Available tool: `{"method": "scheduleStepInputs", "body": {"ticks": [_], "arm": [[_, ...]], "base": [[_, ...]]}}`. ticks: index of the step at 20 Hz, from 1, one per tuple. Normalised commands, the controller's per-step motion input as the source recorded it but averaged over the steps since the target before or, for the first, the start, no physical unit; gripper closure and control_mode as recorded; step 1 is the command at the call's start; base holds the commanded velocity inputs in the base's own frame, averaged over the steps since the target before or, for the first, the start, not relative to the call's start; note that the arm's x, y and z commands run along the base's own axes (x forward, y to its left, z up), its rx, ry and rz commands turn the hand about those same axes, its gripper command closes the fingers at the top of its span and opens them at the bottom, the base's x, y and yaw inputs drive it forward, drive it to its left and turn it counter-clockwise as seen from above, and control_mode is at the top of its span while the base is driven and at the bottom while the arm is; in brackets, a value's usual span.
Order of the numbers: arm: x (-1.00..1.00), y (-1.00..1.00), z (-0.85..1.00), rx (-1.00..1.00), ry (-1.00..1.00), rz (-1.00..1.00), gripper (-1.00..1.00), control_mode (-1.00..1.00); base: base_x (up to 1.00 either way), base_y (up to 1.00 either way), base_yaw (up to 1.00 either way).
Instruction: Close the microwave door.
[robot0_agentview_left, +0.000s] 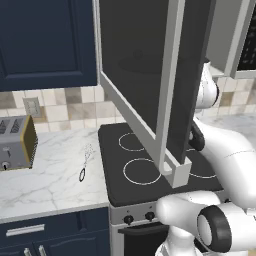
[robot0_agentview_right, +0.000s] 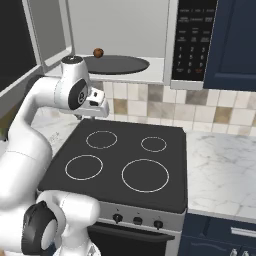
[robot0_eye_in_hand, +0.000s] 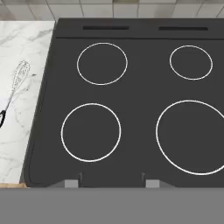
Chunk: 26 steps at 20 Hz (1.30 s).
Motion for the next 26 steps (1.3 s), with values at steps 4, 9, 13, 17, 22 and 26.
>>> {"method": "scheduleStepInputs", "body": {"ticks": [4,9,13,17,22,26], "arm": [[-0.69,-0.02,0.0,0.03,-0.19,0.03,-1.0,-1.0],[-1.0,-0.02,0.1,0.05,-0.46,0.07,-1.0,-1.0],[-0.98,0.0,0.29,0.06,-0.51,0.05,-1.0,-1.0],[-0.79,0.0,0.42,0.03,-0.5,0.07,-1.0,-1.0],[-0.56,0.0,0.65,0.02,-0.44,0.15,-1.0,-1.0],[-0.55,0.03,0.66,0.03,-0.36,0.15,-1.0,-1.0]], "base": [[0.0,0.0,0.0],[0.0,0.0,0.0],[0.0,0.0,0.0],[0.0,0.0,0.0],[0.0,0.0,0.0],[0.0,0.0,0.0]]}}
